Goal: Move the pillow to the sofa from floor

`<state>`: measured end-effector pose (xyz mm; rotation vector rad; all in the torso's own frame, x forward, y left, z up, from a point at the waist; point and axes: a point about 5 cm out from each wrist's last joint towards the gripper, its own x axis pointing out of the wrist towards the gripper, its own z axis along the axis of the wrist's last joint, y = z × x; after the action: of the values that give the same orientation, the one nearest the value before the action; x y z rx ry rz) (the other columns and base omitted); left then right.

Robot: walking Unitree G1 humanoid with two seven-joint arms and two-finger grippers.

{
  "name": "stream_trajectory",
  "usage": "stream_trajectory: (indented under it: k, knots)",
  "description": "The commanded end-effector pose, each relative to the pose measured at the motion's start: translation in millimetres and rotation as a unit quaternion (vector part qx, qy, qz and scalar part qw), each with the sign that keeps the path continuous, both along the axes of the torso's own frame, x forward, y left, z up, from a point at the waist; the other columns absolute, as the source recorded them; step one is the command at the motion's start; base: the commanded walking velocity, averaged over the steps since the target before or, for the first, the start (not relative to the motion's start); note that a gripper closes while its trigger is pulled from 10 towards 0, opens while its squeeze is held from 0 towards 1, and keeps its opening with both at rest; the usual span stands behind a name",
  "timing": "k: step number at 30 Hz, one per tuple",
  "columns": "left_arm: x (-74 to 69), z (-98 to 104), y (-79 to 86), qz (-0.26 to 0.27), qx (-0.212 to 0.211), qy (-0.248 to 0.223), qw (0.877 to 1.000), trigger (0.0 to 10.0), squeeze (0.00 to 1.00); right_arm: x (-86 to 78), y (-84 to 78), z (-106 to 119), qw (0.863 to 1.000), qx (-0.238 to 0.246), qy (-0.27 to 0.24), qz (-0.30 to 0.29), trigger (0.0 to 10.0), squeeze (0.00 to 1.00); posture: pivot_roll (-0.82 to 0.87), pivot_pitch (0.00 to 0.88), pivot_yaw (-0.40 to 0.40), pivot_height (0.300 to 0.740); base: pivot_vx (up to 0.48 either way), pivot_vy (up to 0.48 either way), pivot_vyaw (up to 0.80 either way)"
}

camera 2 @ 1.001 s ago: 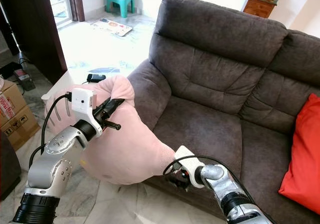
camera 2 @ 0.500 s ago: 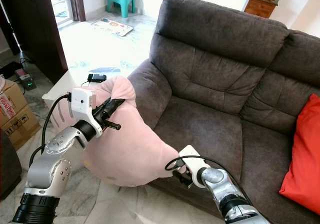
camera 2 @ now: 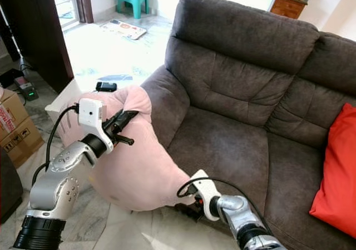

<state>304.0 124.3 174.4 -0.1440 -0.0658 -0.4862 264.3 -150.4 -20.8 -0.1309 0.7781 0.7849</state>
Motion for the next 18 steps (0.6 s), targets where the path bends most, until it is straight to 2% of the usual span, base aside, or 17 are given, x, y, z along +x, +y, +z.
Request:
stream_trajectory:
  k: [1,5,11,13,18]
  knots:
    - [-4.4,30,-9.9,-0.026,-0.018,-0.069,0.997,10.0,0.00,3.8,-3.6,3,1.000,-0.004,-0.008,-0.007,10.0,0.00,0.22,0.000,-0.165,0.740,0.000,0.000,0.00]
    - [-3.9,31,-8.4,-0.023,-0.019,-0.071,0.997,10.0,0.00,3.9,-3.6,3,1.000,-0.006,-0.005,-0.011,10.0,0.00,0.22,0.000,-0.166,0.740,0.000,0.000,0.00]
    - [-3.1,33,-8.4,-0.021,-0.022,-0.074,0.997,10.0,0.00,0.8,-4.4,-3,0.999,-0.037,-0.004,-0.014,10.0,0.00,0.23,0.000,-0.168,0.740,0.000,0.000,0.00]
    - [-4.0,33,-9.6,-0.026,-0.022,-0.073,0.997,10.0,0.00,9.3,-7.2,1,0.995,-0.047,-0.031,-0.085,10.0,0.00,0.23,0.000,-0.166,0.740,0.000,0.000,0.00]
    - [-4.4,32,-8.9,-0.024,-0.022,-0.071,0.997,10.0,0.00,10.4,-5.8,1,0.994,-0.044,-0.038,-0.092,10.0,0.00,0.23,0.000,-0.165,0.740,0.000,0.000,0.00]
